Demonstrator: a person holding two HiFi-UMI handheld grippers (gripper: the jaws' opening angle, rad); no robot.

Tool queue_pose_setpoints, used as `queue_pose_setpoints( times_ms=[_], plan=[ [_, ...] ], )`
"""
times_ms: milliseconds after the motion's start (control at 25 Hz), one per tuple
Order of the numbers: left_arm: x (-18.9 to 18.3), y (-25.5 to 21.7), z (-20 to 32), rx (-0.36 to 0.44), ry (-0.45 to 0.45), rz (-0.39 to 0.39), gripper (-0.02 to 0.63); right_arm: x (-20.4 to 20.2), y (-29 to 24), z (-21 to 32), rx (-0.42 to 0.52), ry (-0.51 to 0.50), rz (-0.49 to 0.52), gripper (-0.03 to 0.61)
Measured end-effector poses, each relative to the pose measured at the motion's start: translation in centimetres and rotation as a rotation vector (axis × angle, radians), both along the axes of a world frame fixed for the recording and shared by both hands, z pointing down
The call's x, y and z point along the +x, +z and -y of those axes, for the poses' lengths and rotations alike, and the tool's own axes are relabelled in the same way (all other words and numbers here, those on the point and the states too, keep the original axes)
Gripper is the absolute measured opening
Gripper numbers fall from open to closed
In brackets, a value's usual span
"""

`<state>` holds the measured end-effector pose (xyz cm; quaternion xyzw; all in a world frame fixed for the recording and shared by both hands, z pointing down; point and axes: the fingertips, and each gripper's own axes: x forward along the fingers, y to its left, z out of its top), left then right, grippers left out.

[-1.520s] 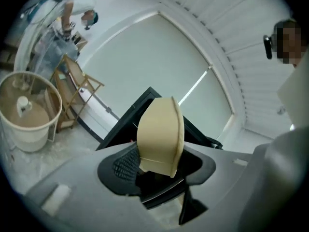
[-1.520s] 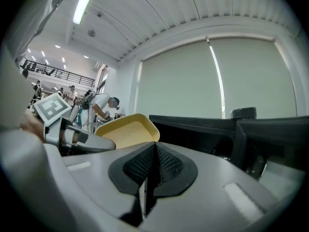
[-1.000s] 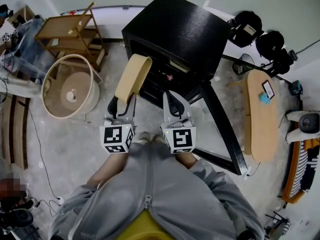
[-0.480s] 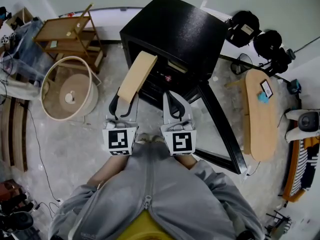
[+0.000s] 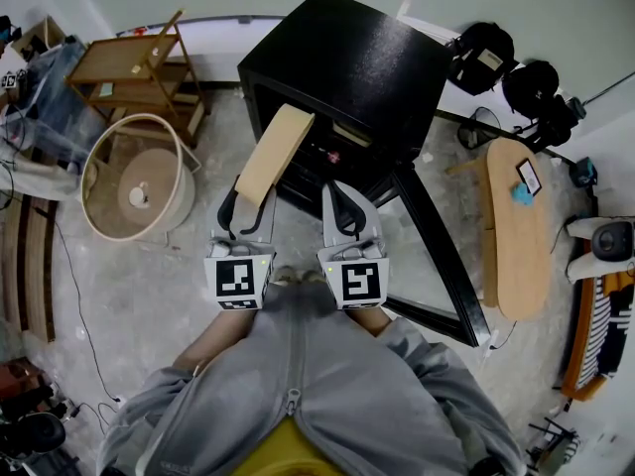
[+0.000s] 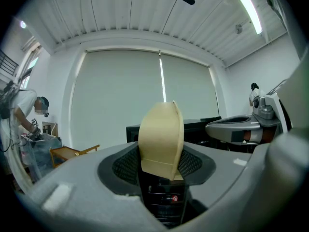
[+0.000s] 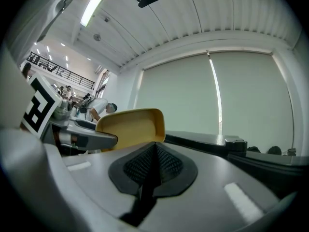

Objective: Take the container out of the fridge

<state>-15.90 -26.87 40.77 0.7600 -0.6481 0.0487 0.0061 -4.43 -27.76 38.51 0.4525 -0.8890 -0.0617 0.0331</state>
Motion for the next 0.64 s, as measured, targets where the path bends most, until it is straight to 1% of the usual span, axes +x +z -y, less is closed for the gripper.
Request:
queue_pose_setpoints(
  times_ms=[80,200,360,640],
  plan=[
    [0.0,-0.1,0.1,0.002,0.002,0.001,0.212,0.0,0.1,0.1,0.000,0.003,0.002,0.000],
    [-0.1,-0.1,0.2,0.003,0.005,-0.002,0.212,0.2,0.8,0.3,0.001,-0.001,-0.023,0.000],
    [0.1,0.0,0.3,-0.001,0.011,-0.007,0.212,-0.1,0.4,0.4,-0.004,0.003,-0.005,0.000],
    [-0.1,0.4,0.7,-0.007,0.009,-0.001,0.210,-0.1,1.3,0.9,-0.009,-0.003,-0.026,0.000]
  ],
)
